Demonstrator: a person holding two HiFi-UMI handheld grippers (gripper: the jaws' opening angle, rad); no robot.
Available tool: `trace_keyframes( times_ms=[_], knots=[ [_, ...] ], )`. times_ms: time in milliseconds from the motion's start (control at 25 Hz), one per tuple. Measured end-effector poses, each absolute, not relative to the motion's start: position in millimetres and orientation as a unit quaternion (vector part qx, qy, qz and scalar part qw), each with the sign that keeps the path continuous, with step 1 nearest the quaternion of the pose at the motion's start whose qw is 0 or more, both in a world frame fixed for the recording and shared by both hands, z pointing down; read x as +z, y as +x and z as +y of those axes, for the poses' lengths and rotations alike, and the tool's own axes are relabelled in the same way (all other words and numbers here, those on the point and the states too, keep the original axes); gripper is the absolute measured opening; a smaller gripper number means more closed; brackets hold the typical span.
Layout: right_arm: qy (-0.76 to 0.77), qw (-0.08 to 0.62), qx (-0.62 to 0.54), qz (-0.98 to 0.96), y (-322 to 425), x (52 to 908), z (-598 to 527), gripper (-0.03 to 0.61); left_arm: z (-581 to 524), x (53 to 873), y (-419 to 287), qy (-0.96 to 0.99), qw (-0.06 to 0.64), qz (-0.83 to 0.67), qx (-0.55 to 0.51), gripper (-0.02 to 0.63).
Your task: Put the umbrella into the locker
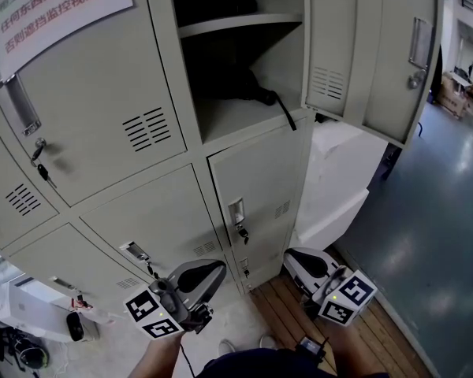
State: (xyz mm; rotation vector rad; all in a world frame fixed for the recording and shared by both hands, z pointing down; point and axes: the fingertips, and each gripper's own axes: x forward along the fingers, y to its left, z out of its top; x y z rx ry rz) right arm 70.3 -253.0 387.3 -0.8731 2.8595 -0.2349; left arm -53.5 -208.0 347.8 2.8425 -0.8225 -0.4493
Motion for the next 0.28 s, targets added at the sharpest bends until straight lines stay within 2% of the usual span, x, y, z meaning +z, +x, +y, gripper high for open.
trace_keyframes(
  times_ms=[280],
  knots=[
    [-0.290,0.065,-0.081,0.952,64.2,389.0,-256.8,0.006,-211.0,348.6,-61.5,0.945,0.078,-0.276,-0.154,0.000]
  ],
)
